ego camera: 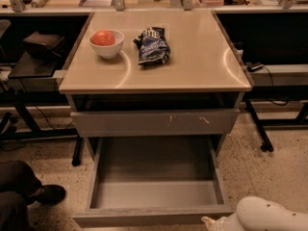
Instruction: Close middle drawer
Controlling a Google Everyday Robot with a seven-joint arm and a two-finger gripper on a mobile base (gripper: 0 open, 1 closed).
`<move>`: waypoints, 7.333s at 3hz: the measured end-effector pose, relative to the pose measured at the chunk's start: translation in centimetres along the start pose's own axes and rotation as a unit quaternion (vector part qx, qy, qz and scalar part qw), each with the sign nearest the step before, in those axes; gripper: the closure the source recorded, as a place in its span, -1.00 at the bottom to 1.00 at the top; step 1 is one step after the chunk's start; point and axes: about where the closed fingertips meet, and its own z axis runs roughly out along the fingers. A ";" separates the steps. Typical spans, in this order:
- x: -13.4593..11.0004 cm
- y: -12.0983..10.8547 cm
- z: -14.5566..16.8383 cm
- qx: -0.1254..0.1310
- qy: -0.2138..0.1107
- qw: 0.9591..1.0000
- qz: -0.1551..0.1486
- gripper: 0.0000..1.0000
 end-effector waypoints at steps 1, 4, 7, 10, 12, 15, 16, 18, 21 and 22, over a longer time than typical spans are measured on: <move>-1.2 -1.1 3.8 -0.046 -0.002 0.999 -0.028 -1.00; -2.5 -5.6 6.0 -0.051 -0.035 0.997 -0.034 -1.00; -1.7 -14.4 1.0 0.058 -0.166 0.983 0.056 -1.00; -3.7 -17.5 0.3 0.068 -0.160 0.983 0.049 -1.00; -7.1 -21.9 -3.0 0.088 -0.179 0.978 0.058 -1.00; -11.1 -28.7 -8.2 0.126 -0.212 0.967 0.068 -1.00; -11.1 -28.7 -8.2 0.126 -0.212 0.967 0.068 -1.00; -7.6 -25.5 -5.8 0.148 -0.188 0.970 0.047 -1.00; -6.8 -21.4 -3.9 0.161 -0.156 0.974 0.024 -1.00; -7.6 -23.6 -1.1 0.129 -0.167 0.977 0.014 -1.00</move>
Offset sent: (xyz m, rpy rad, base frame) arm 0.1172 0.0686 -0.0692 0.0643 0.0501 0.1736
